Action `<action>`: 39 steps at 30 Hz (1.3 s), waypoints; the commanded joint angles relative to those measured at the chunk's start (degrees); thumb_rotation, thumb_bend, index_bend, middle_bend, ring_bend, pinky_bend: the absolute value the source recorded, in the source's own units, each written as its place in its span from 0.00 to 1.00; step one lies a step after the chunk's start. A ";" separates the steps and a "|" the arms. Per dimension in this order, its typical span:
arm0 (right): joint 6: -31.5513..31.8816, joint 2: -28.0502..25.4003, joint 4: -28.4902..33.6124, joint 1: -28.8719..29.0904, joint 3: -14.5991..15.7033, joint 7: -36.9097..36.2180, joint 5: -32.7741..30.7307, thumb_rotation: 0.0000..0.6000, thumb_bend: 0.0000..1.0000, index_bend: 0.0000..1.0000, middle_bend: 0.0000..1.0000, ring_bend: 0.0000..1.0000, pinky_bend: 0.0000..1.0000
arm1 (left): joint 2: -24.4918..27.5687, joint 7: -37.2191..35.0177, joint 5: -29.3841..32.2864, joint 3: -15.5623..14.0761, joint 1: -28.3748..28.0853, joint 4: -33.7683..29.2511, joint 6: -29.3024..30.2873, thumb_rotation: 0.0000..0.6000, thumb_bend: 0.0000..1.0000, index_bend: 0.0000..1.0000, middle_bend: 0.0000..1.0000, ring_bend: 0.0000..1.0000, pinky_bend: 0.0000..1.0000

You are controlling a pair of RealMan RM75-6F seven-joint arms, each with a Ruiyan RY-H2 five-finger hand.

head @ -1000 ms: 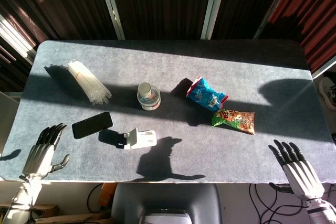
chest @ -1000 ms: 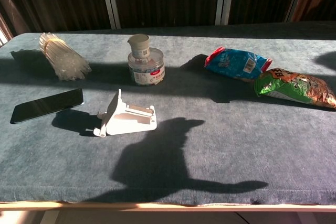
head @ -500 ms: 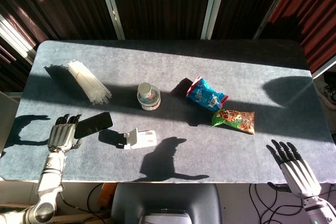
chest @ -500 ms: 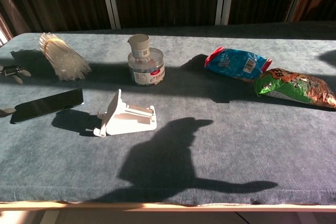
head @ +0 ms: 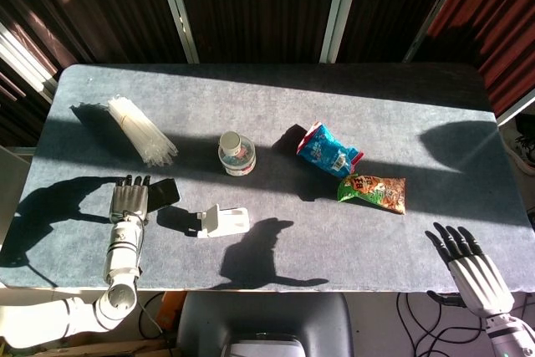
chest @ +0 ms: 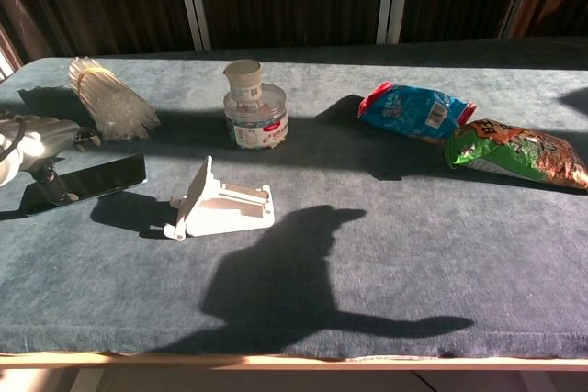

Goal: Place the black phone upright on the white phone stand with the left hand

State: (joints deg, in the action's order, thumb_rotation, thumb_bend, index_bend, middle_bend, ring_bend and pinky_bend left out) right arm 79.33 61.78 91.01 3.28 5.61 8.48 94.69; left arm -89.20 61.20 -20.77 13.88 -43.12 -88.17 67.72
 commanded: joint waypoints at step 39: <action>0.18 -0.33 -0.08 0.00 -0.12 -0.61 -0.29 1.00 0.11 0.00 0.00 0.00 0.00 | -2.62 5.00 17.92 1.50 -8.91 8.75 -4.86 1.00 0.28 0.22 0.29 0.14 0.13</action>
State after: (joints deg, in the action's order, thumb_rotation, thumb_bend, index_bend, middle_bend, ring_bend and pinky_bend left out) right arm 79.51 61.46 90.93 3.27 5.48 7.86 94.39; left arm -91.74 65.98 -3.27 15.40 -51.74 -79.84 63.15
